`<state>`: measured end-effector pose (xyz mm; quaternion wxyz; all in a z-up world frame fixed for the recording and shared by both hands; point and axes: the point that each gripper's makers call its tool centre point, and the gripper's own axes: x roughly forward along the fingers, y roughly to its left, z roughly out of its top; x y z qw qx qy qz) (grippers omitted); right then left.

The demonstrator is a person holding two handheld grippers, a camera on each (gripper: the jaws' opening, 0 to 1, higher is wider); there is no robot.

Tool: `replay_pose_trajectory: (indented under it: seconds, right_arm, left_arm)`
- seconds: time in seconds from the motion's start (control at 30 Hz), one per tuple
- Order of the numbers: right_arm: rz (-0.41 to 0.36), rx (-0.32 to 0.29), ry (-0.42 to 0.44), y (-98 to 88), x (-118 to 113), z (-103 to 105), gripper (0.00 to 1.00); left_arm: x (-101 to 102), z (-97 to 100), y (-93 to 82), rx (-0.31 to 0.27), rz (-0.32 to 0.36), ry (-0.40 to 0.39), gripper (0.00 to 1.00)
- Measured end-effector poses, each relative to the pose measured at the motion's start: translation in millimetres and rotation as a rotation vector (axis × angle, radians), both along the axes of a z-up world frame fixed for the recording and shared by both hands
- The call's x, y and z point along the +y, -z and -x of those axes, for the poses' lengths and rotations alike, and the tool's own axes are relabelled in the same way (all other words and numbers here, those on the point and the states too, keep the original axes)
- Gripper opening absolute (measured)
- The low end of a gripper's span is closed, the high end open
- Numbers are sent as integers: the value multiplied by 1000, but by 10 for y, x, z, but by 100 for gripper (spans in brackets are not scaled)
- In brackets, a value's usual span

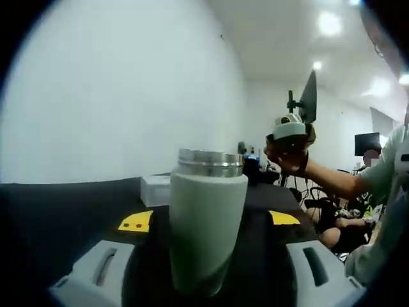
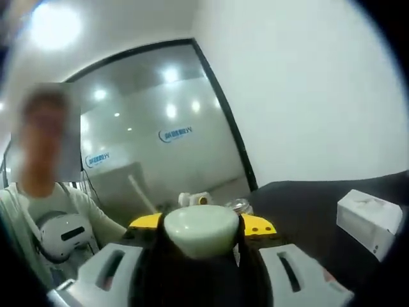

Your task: Assemble the cup parts correctly, then place the assembled cup into the box.

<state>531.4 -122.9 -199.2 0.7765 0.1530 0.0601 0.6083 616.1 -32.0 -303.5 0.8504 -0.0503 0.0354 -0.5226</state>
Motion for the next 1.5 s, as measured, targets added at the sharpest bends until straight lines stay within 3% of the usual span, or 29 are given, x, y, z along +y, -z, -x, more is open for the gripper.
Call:
replay_pose_trajectory:
  seconds: [0.13,0.33,0.57,0.87,1.2,1.5]
  right_arm:
    - [8,-1,1,25,7,-7,42]
    - [22,-9,8,39,11,-21,42]
    - [38,-50,36,39,114,-122,42]
    - [92,-138,31,-14,485,-309,42]
    - [135,-212,0,90,989,-609,42]
    - [135,-212,-13,207,1222,-756,42]
  left_arm:
    - [14,-44,-14,-1,24,-3,56]
    - [58,-104,29,-14,15,-29,41]
    - [0,-64,34,-35,10,-28,40]
    - [18,-96,35,-50,7,-34,39]
    - [37,-109,36,-50,2,-32,39]
    - [52,-121,37,-48,20,-32,39]
